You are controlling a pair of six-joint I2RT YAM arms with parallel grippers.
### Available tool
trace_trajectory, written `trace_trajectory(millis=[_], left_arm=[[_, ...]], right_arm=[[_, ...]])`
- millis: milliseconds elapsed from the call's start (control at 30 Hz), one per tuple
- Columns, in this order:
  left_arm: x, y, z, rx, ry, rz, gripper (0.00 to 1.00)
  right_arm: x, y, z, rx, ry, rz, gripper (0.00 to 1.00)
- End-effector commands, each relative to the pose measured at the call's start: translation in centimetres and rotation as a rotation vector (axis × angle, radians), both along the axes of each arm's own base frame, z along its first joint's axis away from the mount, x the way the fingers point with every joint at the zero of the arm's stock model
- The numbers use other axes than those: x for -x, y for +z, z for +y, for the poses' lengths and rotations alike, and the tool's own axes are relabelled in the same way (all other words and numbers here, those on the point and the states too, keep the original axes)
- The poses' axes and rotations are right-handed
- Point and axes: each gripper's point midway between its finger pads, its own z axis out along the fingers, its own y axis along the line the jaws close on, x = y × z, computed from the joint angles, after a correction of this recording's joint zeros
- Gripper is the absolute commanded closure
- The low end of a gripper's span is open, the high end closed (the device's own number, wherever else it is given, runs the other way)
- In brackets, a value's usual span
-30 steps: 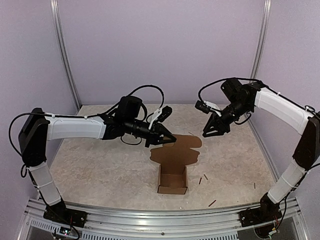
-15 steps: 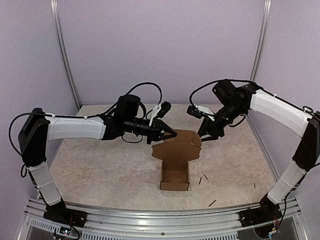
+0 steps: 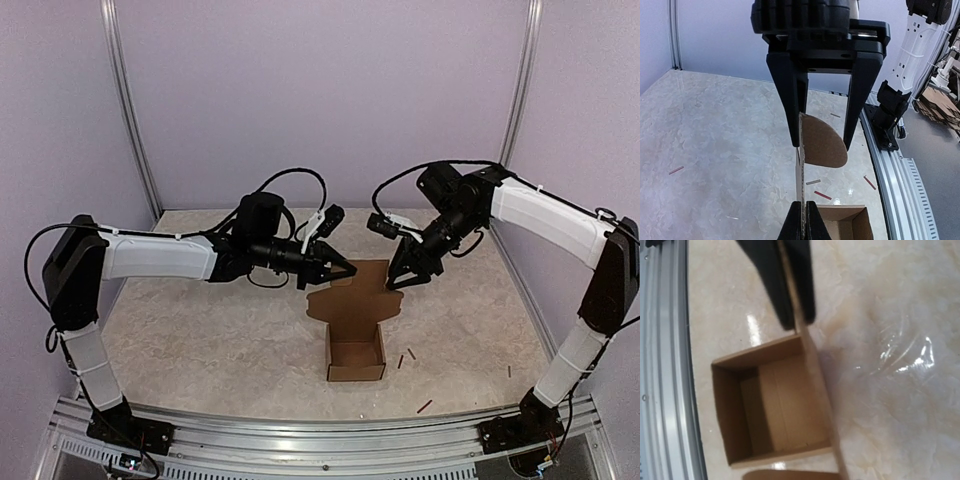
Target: Fold the paper box
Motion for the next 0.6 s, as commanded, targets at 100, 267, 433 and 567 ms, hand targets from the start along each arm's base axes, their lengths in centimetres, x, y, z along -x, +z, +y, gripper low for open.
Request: trace_trajectory(millis=[100, 267, 433, 567], left_arm=[[2.5, 1.0, -0.5, 0.055, -0.152, -0.002, 1.00], [3.6, 1.1, -0.5, 0.071, -0.216, 0.015, 1.00], [4.4, 1.3, -0.5, 0.078, -0.268, 0.042, 1.00], [4.5, 0.8, -0.7, 0.071, -0.281, 0.065, 1.00]], right_arm=[[-0.8, 0.7, 1.6, -0.045, 0.029, -0.032, 0.60], [-1.0, 0.3, 2.3, -0.077, 0.057, -0.032, 0.61], [-0.6, 1.0, 3.0, -0.133, 0.097, -0.020, 0.64], [-0.1, 1.4, 3.3, -0.160, 0.131, -0.007, 0.79]])
